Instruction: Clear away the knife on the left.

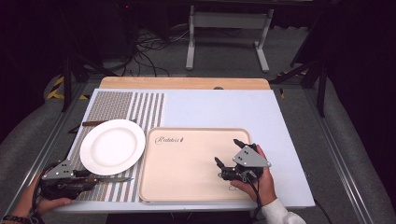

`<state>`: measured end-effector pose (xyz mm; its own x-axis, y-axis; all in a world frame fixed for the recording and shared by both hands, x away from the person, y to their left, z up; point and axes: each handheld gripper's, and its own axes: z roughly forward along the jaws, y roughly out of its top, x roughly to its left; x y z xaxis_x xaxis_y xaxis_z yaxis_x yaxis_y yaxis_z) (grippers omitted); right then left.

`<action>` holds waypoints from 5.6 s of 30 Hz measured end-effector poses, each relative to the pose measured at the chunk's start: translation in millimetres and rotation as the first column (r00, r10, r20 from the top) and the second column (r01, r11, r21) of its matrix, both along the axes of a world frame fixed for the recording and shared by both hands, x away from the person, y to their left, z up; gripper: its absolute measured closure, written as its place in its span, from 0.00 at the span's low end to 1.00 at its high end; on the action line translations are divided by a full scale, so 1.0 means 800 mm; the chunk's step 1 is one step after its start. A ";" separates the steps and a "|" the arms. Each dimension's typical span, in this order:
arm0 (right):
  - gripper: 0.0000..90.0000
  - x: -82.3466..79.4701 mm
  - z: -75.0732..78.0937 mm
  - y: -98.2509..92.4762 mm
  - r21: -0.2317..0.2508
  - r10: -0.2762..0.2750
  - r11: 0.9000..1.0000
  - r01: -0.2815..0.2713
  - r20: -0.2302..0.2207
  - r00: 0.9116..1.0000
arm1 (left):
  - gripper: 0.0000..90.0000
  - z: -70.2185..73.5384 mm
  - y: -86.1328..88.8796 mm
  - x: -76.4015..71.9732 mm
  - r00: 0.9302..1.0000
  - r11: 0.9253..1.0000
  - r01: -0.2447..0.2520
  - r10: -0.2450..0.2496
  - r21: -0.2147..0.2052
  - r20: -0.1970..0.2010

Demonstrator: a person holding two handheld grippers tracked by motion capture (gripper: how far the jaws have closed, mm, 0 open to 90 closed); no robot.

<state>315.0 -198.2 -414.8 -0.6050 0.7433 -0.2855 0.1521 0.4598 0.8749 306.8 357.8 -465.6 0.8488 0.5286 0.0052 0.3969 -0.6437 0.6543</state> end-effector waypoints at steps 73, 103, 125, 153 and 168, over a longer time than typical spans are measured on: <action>0.18 -0.003 -0.001 0.006 -0.035 0.014 0.999 -0.013 0.021 1.000 | 0.86 0.067 -0.119 -0.007 0.944 0.979 0.178 -0.141 -0.102 0.297; 0.18 -0.004 0.003 -0.001 -0.023 -0.001 1.000 0.002 0.036 0.999 | 0.86 0.073 -0.205 0.033 0.959 0.993 0.023 0.011 -0.118 0.282; 0.18 -0.005 0.003 -0.002 -0.019 0.009 1.000 -0.009 0.034 0.999 | 0.86 0.039 -0.291 0.016 0.976 0.997 -0.026 0.042 -0.077 0.214; 0.18 -0.004 0.002 -0.003 -0.022 0.009 1.000 -0.008 0.029 1.000 | 0.84 0.017 -0.307 0.005 0.985 0.999 0.020 -0.013 -0.043 0.169; 0.18 -0.004 0.001 -0.004 -0.023 0.008 1.000 -0.008 0.028 1.000 | 1.00 0.036 -0.285 0.033 0.984 0.992 0.111 -0.102 -0.053 0.149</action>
<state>312.2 -201.1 -413.6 -0.6025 0.7313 -0.3195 0.1239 0.4812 0.8678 333.4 129.6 -436.6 0.8926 0.4387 0.1040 0.2256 -0.6343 0.7394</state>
